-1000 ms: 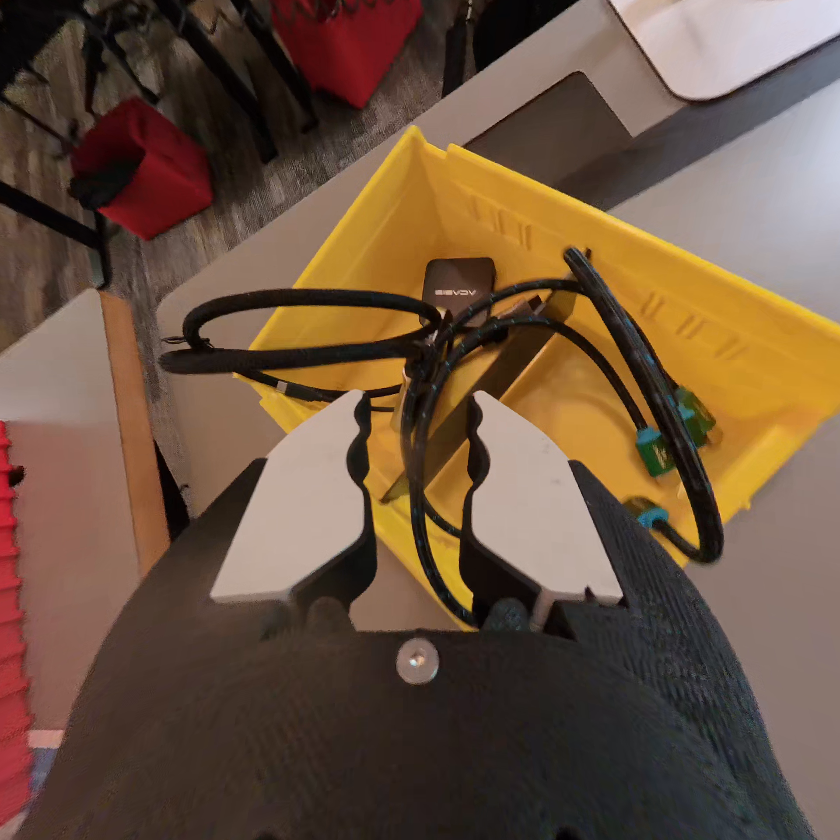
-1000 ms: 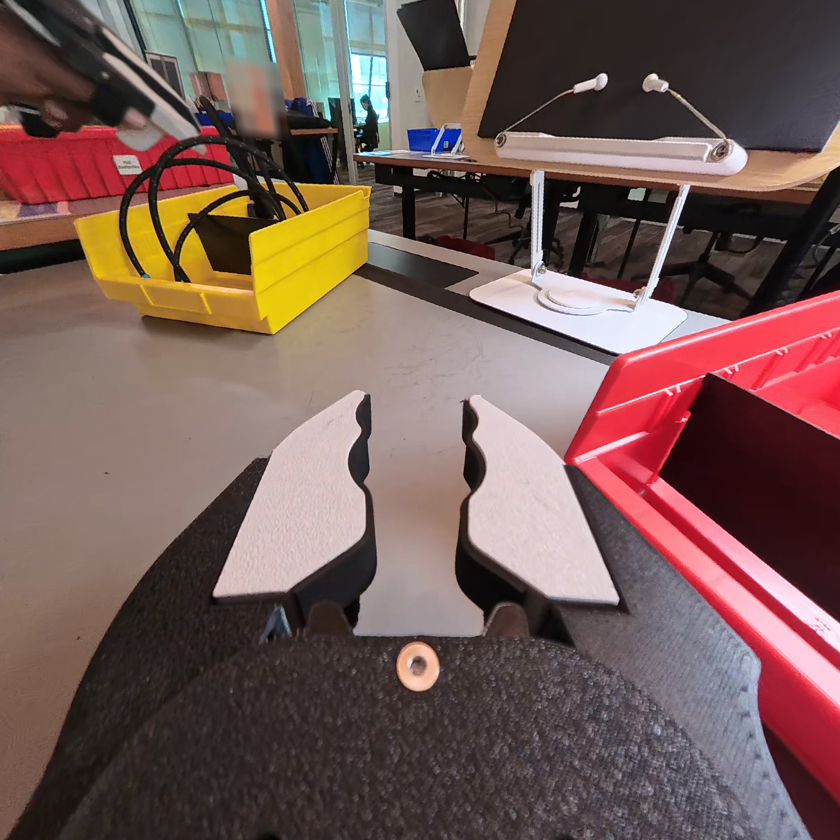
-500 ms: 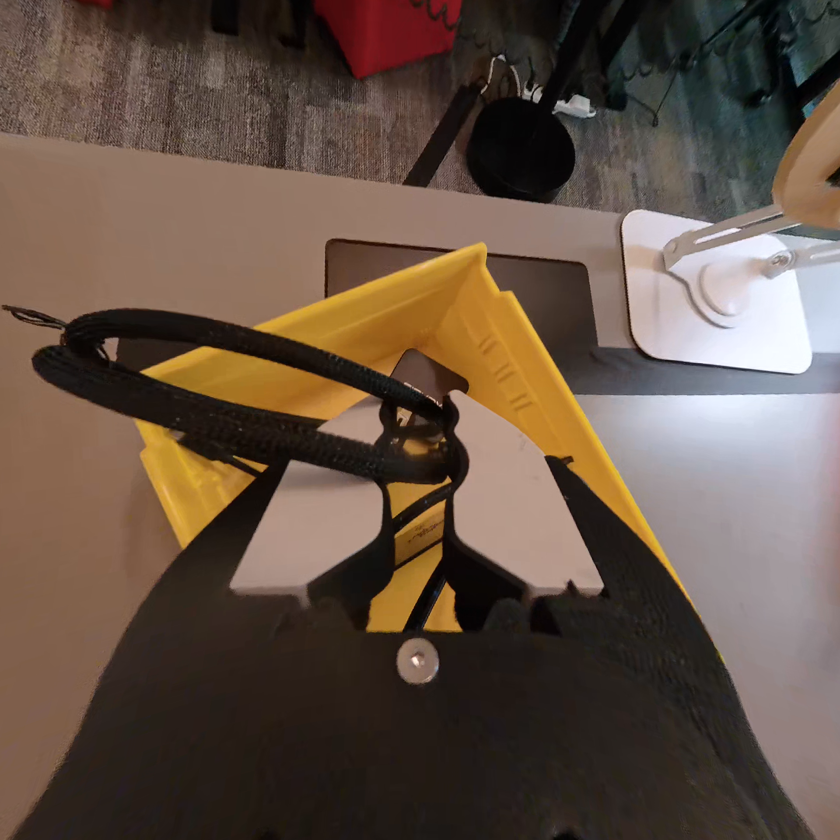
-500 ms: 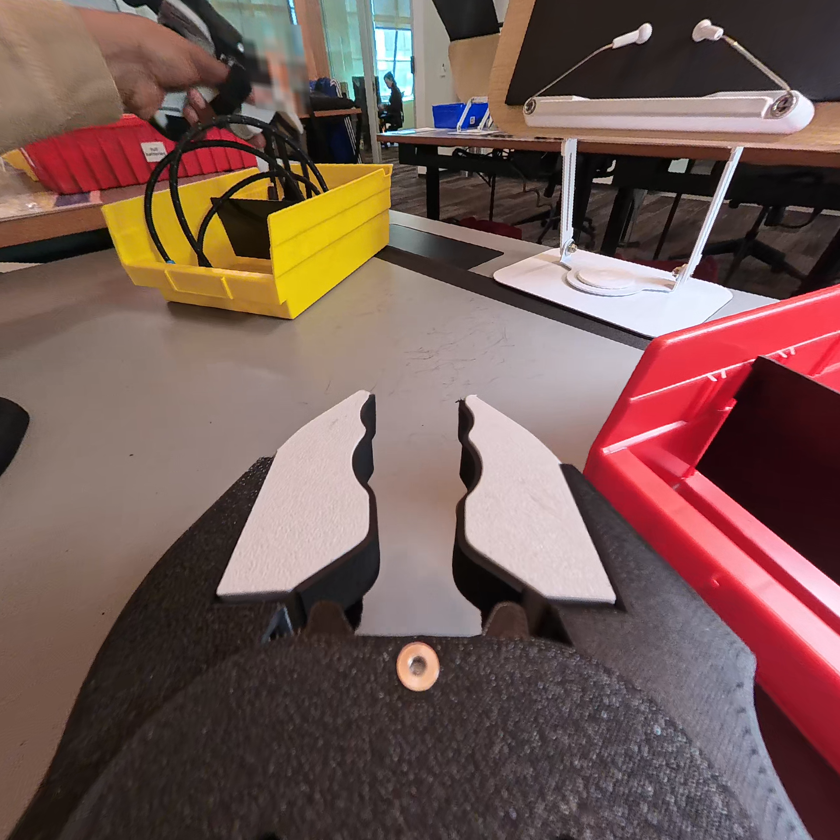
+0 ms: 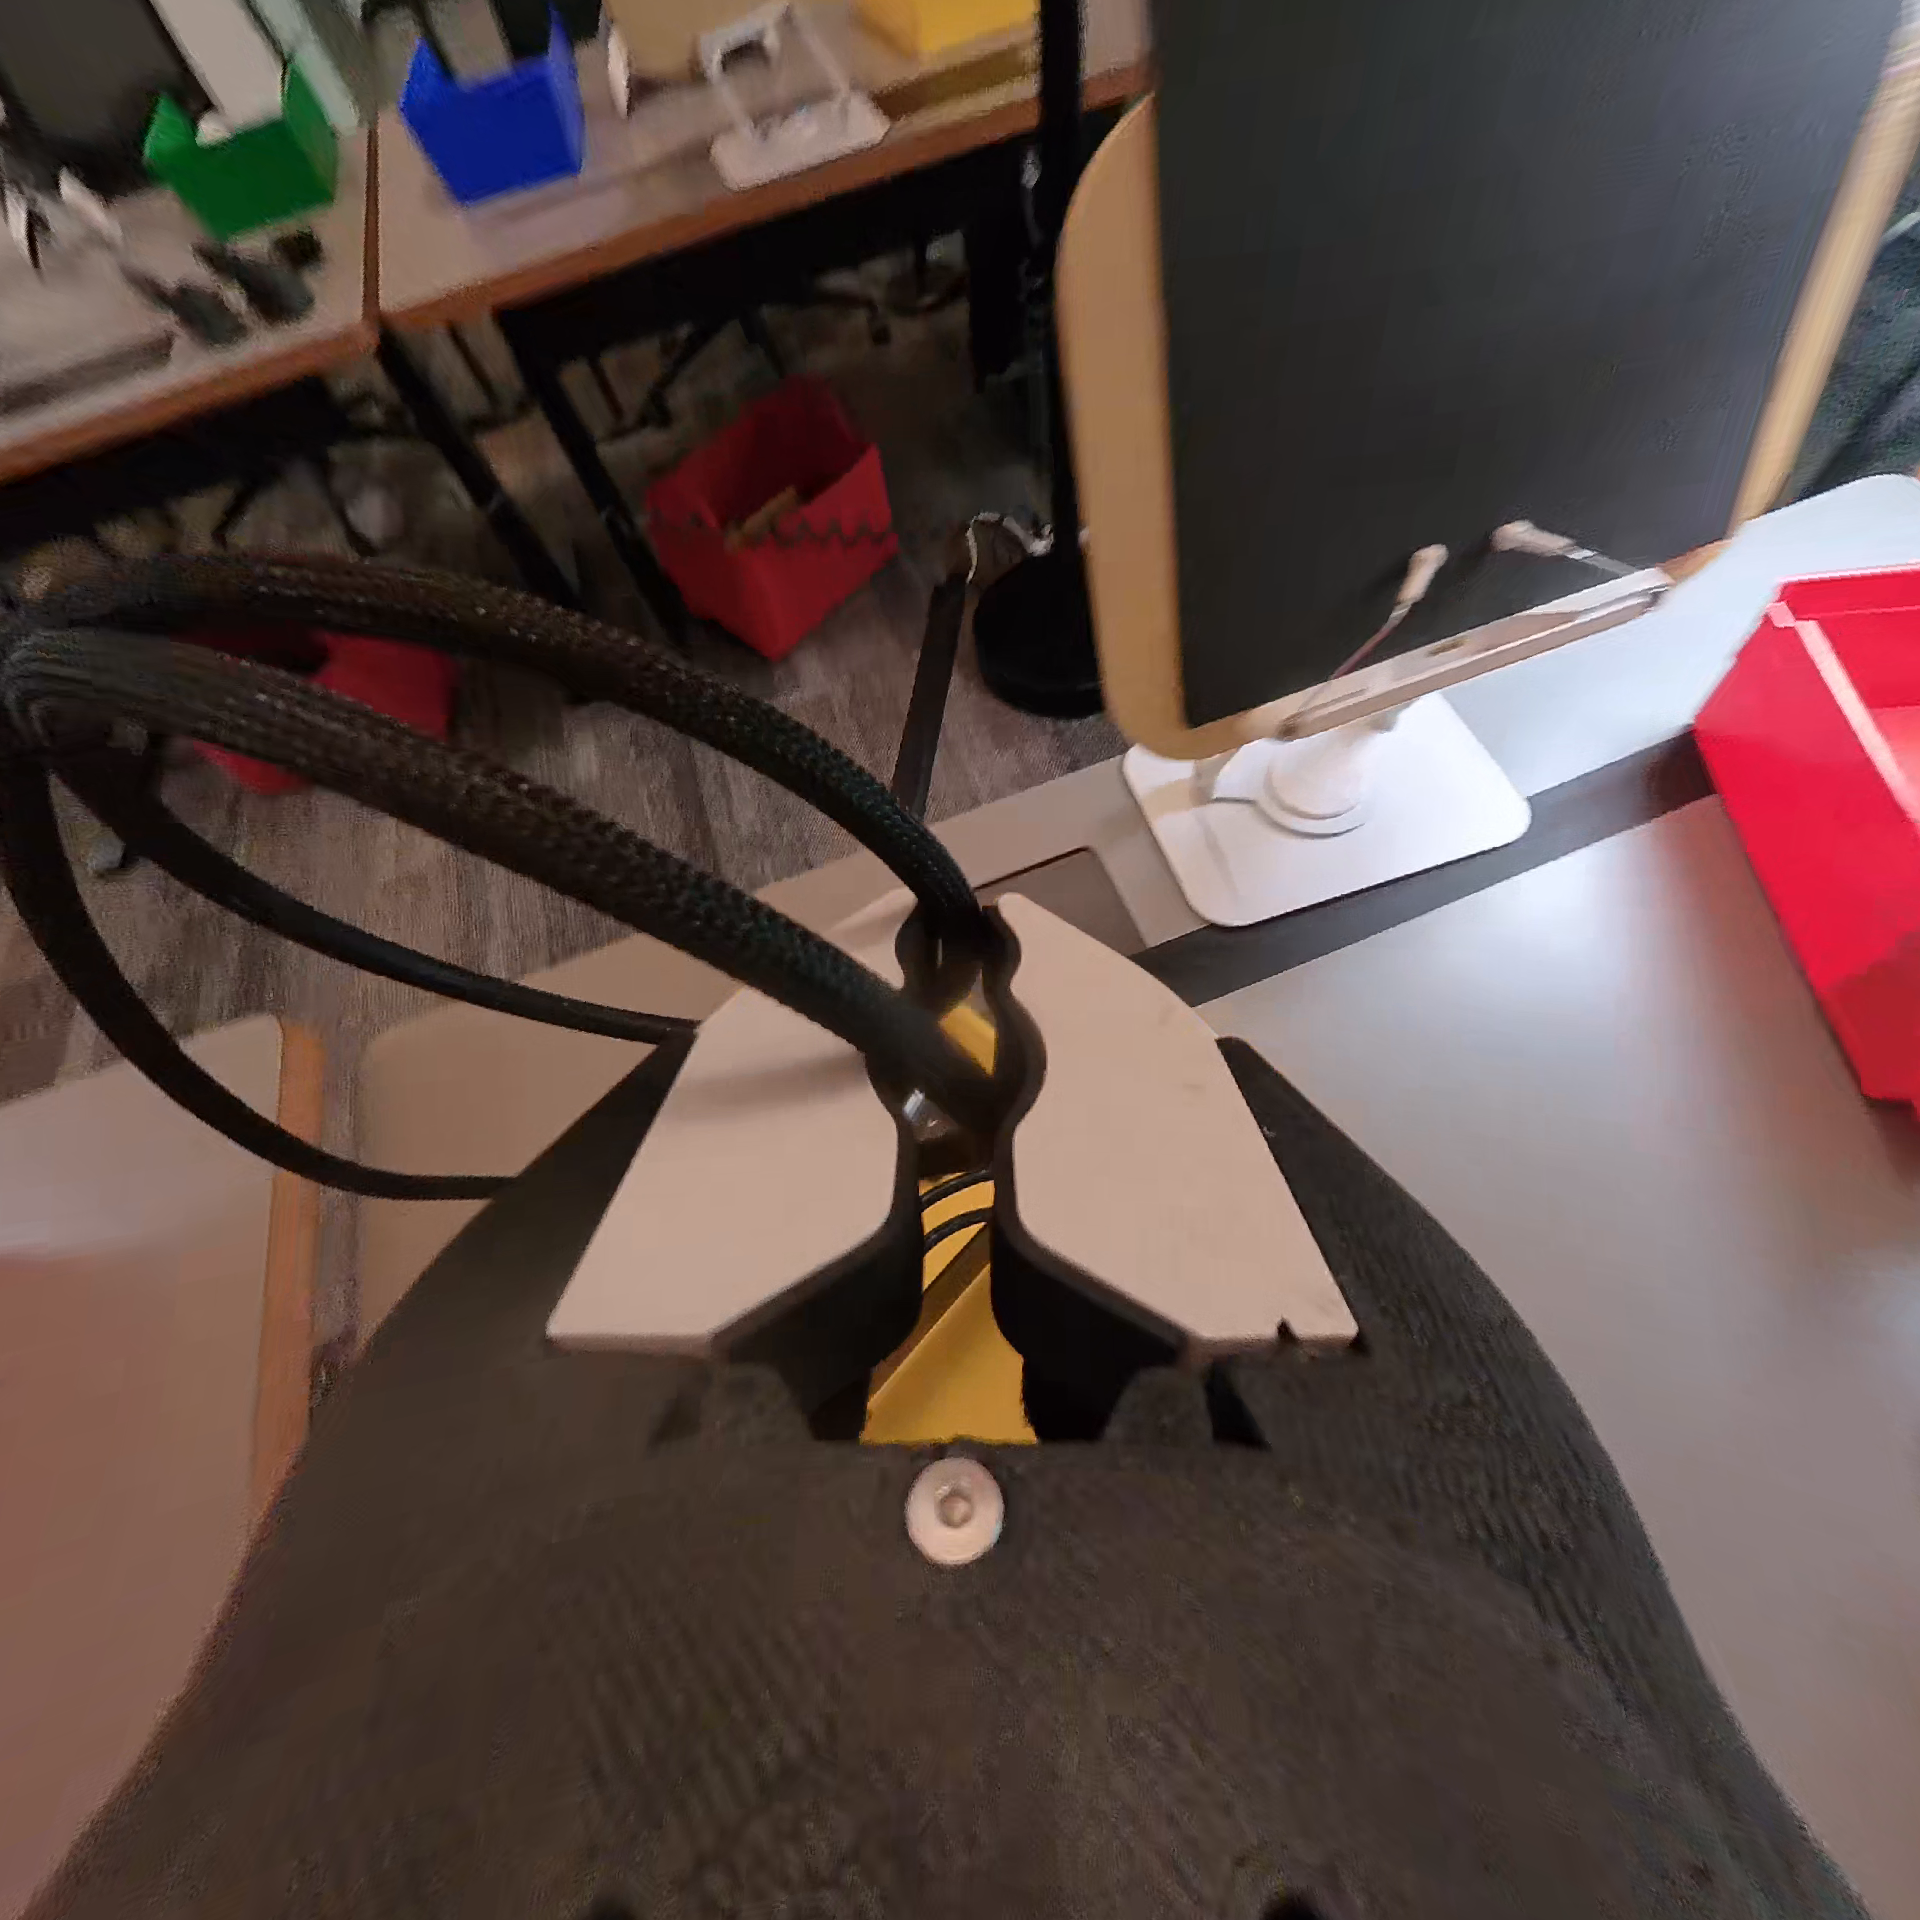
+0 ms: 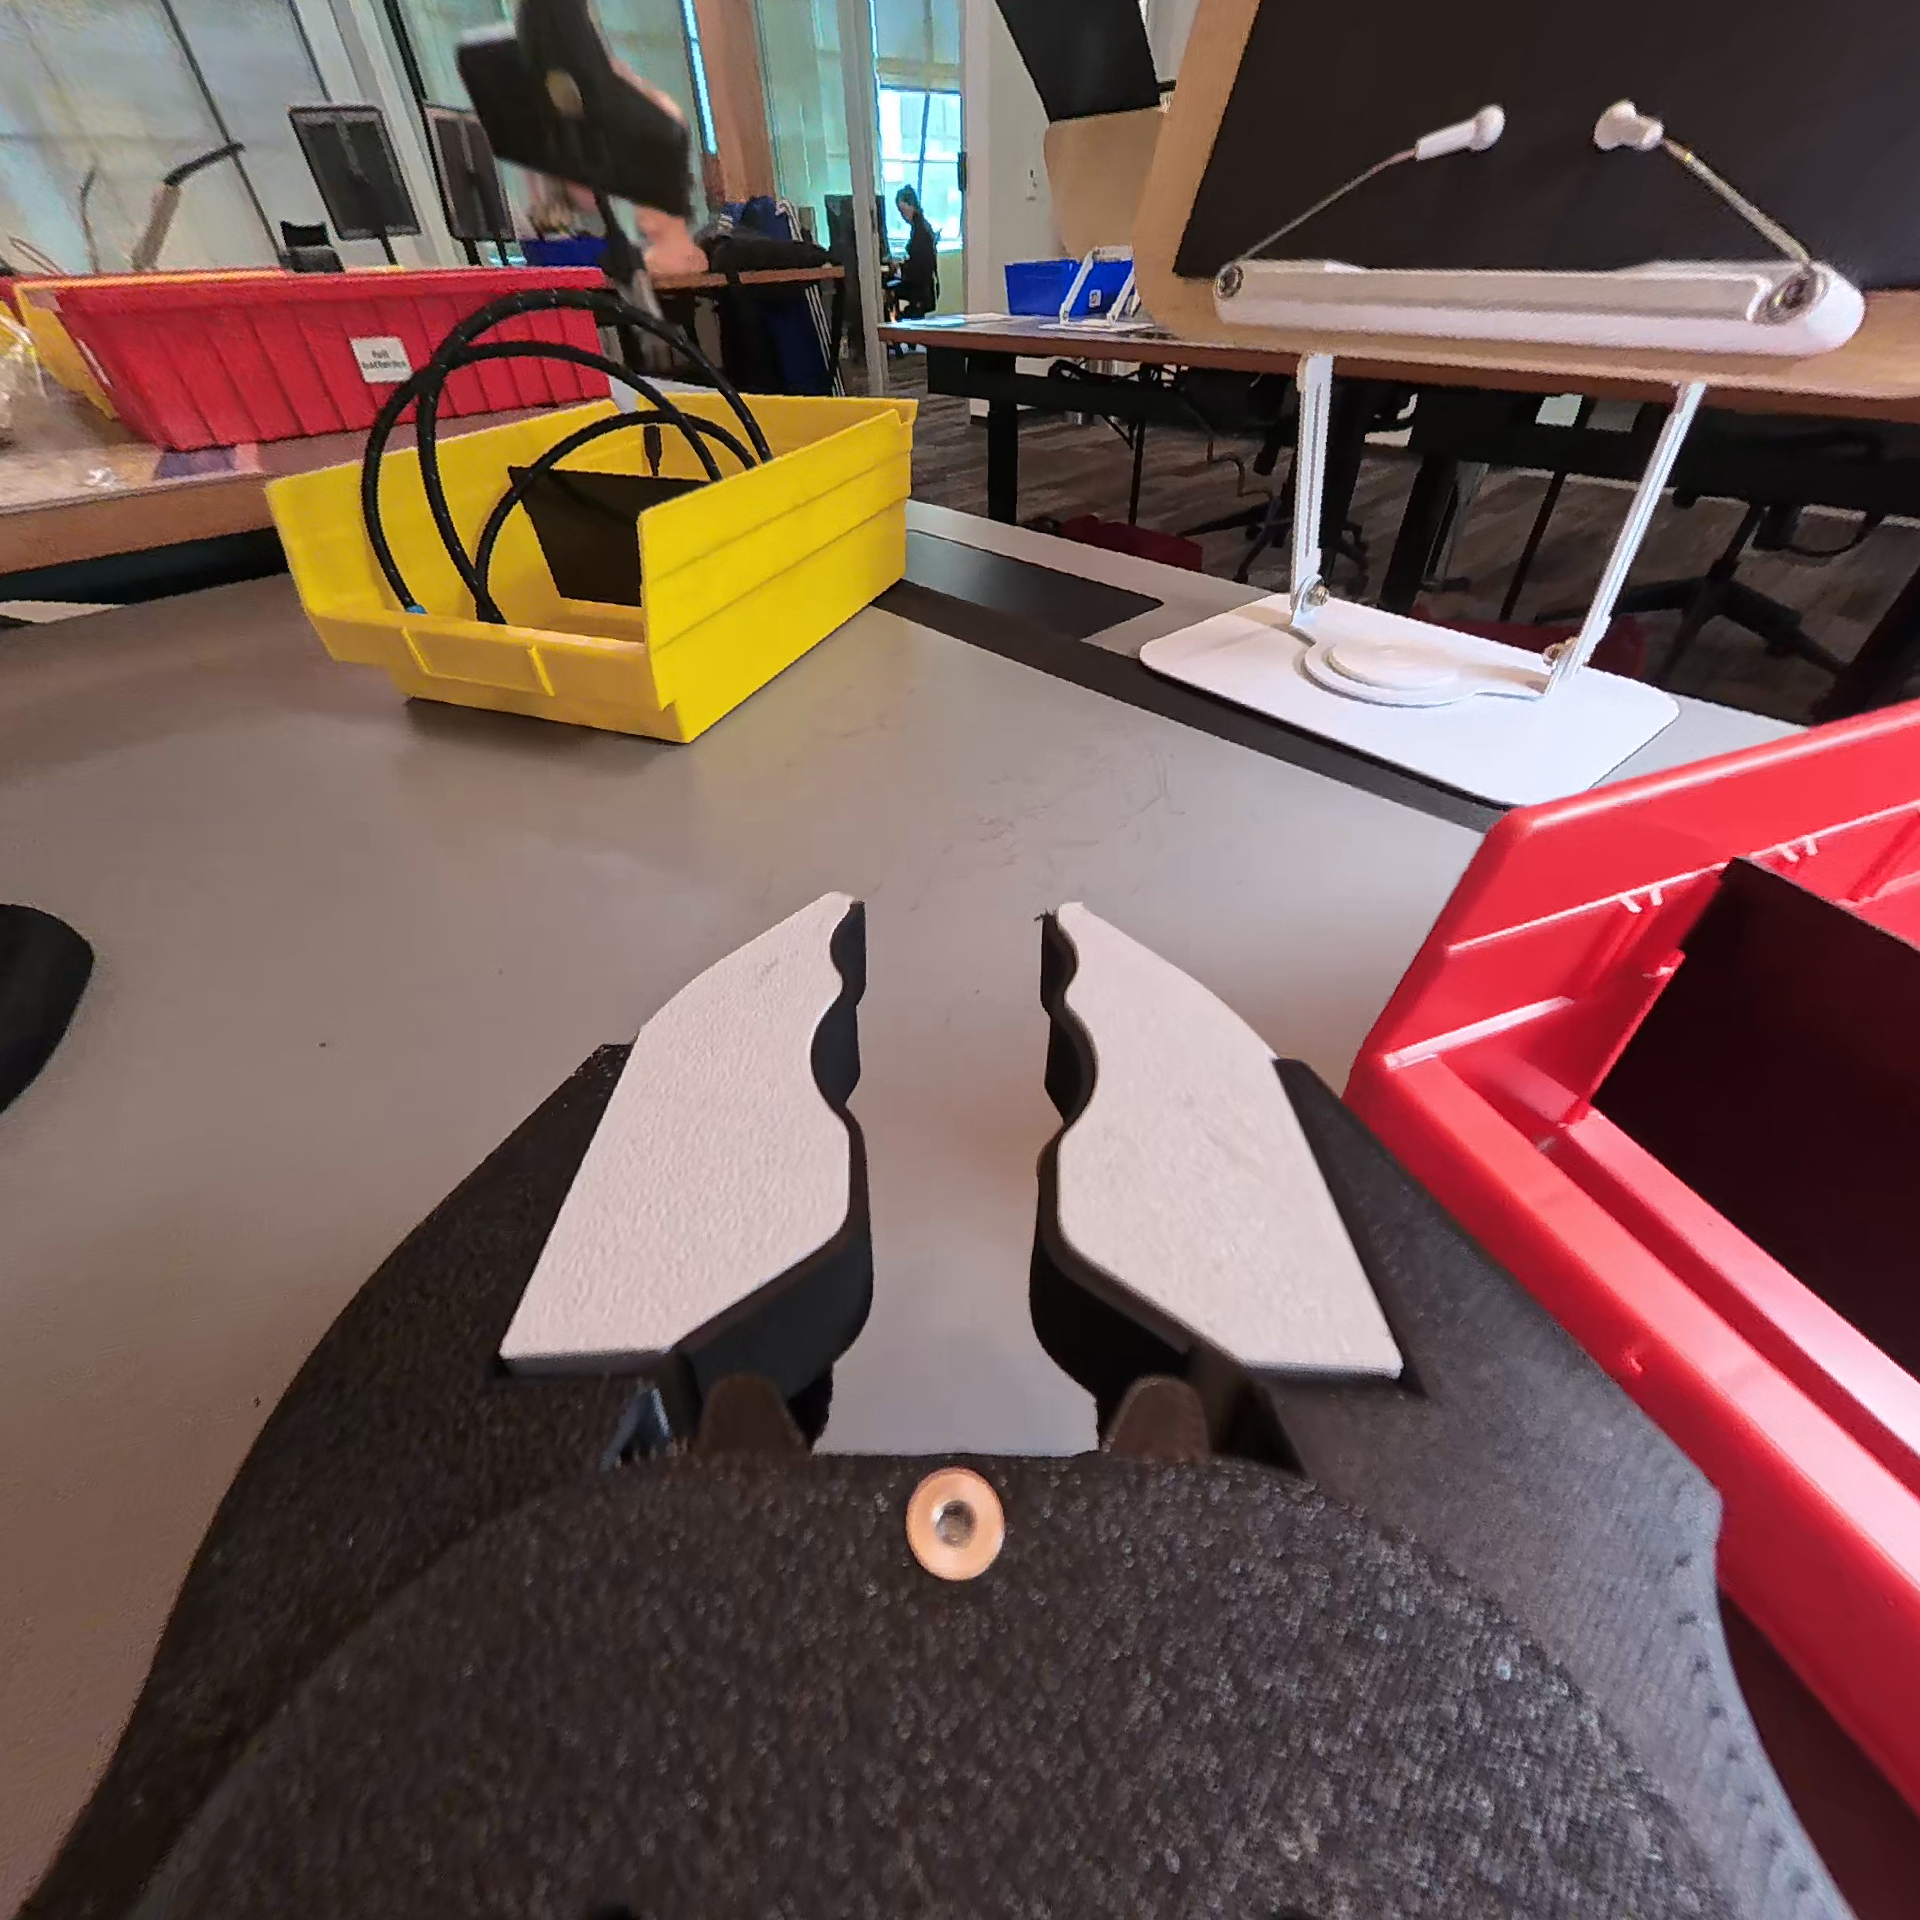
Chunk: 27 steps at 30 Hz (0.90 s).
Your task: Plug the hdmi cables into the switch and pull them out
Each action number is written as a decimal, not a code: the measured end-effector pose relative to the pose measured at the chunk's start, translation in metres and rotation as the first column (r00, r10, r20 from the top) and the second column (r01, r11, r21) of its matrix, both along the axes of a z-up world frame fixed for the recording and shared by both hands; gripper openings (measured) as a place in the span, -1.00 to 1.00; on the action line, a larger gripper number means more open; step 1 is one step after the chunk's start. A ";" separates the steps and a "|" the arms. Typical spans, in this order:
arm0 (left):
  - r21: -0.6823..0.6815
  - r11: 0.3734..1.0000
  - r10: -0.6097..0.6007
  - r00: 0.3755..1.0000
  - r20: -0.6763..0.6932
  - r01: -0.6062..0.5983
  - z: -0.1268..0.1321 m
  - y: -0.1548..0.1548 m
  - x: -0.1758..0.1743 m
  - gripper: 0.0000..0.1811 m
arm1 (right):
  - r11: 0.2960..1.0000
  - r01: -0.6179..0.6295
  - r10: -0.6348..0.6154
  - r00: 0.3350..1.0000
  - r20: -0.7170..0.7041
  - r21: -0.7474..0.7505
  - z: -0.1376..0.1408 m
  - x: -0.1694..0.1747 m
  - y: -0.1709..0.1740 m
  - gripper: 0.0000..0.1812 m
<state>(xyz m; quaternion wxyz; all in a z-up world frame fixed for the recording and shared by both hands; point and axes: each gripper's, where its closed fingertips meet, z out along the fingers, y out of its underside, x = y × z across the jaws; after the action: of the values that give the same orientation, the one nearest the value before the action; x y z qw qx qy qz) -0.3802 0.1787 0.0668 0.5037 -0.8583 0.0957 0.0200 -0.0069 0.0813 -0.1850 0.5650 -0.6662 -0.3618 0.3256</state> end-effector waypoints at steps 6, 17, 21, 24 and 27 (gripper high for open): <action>0.097 0.966 -0.232 0.970 -0.071 0.238 0.057 -0.043 0.096 -0.89 | 0.997 -0.035 0.036 0.999 -0.020 0.069 0.025 -0.010 -0.012 -0.63; 0.090 0.766 -0.639 0.769 0.001 0.636 0.009 -0.110 0.271 -0.87 | 0.967 -0.149 0.147 0.989 0.022 0.208 0.084 -0.035 -0.040 -0.49; 0.055 0.694 -0.720 0.690 0.080 0.718 -0.036 -0.124 0.317 -0.87 | 0.942 -0.204 0.149 0.966 0.213 0.267 0.088 -0.050 -0.035 -0.39; 0.020 0.651 -0.754 0.642 0.141 0.759 -0.070 -0.131 0.344 -0.87 | 0.929 -0.312 0.215 0.892 0.398 0.199 0.058 -0.067 -0.037 -0.33; -0.014 0.605 -0.779 0.595 0.196 0.796 -0.096 -0.136 0.366 -0.86 | 0.922 -0.356 0.262 0.863 0.432 0.151 0.028 -0.086 -0.042 -0.52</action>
<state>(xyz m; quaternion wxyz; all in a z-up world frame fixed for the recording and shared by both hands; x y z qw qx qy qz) -0.0138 0.0423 -0.0291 0.4232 -0.7500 0.4226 -0.2827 -0.0926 0.0392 -0.1568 0.4899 -0.5834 -0.6076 0.2245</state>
